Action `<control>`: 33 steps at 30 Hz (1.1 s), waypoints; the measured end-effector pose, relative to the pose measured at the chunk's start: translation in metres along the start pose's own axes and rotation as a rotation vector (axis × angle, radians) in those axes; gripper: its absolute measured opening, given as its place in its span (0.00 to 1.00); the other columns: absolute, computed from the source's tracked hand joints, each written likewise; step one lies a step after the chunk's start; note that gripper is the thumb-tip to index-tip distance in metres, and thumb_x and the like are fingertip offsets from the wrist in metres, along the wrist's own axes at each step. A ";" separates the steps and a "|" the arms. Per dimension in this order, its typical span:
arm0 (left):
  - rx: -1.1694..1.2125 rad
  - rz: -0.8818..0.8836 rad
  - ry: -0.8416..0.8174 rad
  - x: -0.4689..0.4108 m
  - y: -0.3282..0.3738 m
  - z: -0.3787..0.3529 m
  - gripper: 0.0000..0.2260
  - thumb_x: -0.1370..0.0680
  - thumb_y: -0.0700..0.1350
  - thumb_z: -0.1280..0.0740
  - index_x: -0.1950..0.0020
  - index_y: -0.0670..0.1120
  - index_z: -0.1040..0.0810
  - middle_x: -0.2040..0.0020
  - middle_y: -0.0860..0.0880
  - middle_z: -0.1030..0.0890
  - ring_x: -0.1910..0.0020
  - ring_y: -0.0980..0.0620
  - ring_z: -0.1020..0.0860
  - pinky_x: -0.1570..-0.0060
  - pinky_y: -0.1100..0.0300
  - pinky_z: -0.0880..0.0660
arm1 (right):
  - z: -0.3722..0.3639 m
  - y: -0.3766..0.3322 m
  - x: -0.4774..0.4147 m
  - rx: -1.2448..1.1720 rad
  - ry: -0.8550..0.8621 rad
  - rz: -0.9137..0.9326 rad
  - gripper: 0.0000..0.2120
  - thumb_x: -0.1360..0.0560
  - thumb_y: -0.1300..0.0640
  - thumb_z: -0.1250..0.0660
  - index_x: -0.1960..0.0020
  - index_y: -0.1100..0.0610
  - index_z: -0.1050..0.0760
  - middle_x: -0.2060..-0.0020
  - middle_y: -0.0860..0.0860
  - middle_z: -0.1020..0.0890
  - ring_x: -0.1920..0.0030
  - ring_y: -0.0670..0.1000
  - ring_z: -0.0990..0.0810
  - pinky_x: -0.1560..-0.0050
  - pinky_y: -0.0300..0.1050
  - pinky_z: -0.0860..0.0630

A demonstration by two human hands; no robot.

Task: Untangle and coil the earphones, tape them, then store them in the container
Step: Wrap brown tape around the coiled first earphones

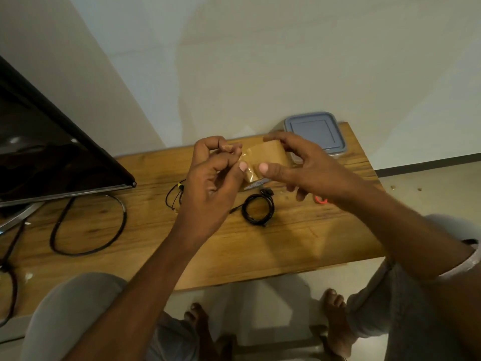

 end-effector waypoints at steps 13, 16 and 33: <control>0.063 0.270 -0.043 0.001 -0.009 0.010 0.15 0.18 0.41 0.36 0.63 0.36 0.25 0.65 0.40 0.25 0.61 0.51 0.23 0.49 0.43 0.19 | 0.033 0.013 -0.004 0.014 -0.216 -0.123 0.18 0.29 0.51 0.26 0.44 0.60 0.23 0.58 0.51 0.20 0.71 0.40 0.20 0.72 0.33 0.26; 0.318 0.453 -0.046 0.001 -0.011 0.012 0.16 0.18 0.37 0.38 0.66 0.40 0.25 0.69 0.45 0.26 0.61 0.46 0.22 0.45 0.47 0.18 | 0.041 0.026 -0.011 0.018 -0.341 -0.197 0.27 0.34 0.43 0.23 0.42 0.56 0.22 0.55 0.57 0.20 0.66 0.46 0.18 0.68 0.41 0.25; 0.558 0.656 0.000 0.007 -0.050 -0.009 0.10 0.17 0.40 0.37 0.57 0.44 0.22 0.49 0.28 0.21 0.48 0.45 0.15 0.33 0.51 0.26 | 0.063 0.074 -0.028 0.550 0.254 -0.387 0.07 0.23 0.59 0.29 0.54 0.64 0.20 0.65 0.60 0.15 0.68 0.56 0.14 0.63 0.52 0.15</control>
Point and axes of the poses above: each hand's wrist, its own x-axis away from the middle knuckle, its own z-axis out of the back of the hand, y = z × x, the point moved 3 cm from there along -x, towards the middle knuckle
